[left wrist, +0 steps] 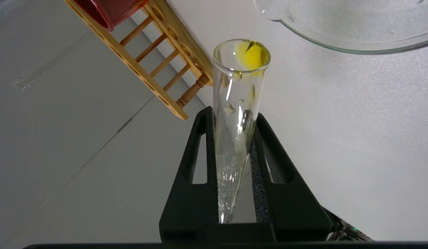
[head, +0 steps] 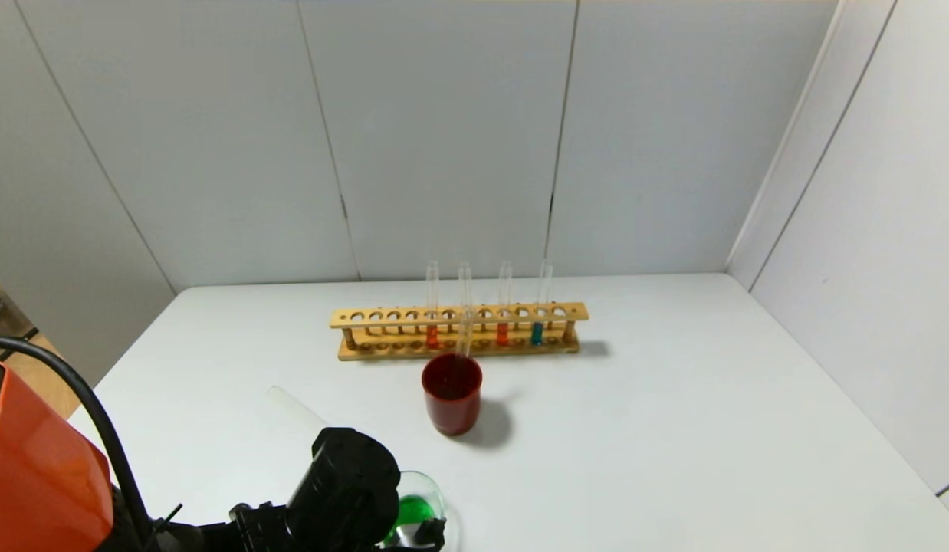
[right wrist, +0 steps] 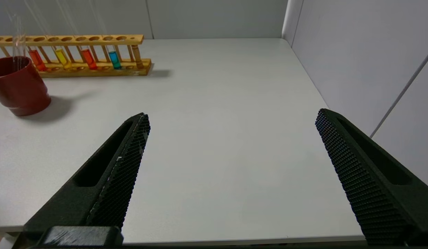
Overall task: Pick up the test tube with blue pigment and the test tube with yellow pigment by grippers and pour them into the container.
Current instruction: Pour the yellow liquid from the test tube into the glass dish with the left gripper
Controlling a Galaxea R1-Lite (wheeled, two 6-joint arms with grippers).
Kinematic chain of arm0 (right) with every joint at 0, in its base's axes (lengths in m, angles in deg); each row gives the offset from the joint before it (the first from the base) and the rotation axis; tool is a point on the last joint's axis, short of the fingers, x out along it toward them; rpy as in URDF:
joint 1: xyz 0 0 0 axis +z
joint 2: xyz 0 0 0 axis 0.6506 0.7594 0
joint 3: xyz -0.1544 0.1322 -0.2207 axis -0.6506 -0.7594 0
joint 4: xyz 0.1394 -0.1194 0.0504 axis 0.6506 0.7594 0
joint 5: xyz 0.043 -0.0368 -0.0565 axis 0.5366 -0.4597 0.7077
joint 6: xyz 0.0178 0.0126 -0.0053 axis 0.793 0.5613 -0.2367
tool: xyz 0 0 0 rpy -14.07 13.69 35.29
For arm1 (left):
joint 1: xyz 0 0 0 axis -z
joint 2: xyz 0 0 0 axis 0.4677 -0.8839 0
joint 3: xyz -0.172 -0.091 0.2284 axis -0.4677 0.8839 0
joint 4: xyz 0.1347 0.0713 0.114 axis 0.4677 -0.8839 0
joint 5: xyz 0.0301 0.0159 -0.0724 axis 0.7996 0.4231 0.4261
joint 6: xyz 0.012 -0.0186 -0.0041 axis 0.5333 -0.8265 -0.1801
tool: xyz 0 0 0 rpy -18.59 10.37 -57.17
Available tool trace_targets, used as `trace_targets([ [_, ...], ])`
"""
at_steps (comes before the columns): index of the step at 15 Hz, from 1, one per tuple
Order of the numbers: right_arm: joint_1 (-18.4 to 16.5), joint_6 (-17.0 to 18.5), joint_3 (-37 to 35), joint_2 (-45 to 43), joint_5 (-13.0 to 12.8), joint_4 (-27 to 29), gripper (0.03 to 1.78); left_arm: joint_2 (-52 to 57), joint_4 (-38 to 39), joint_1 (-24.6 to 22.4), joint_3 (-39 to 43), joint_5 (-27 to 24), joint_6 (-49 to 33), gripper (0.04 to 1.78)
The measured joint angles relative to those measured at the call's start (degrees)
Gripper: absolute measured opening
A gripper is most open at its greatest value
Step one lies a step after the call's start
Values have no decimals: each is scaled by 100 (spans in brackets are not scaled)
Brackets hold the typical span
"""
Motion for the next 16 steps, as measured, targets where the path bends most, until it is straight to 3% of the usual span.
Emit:
trace_targets([
  [16, 0, 2, 0, 0, 0, 0, 175, -73, 1, 134, -12, 286, 310, 33],
])
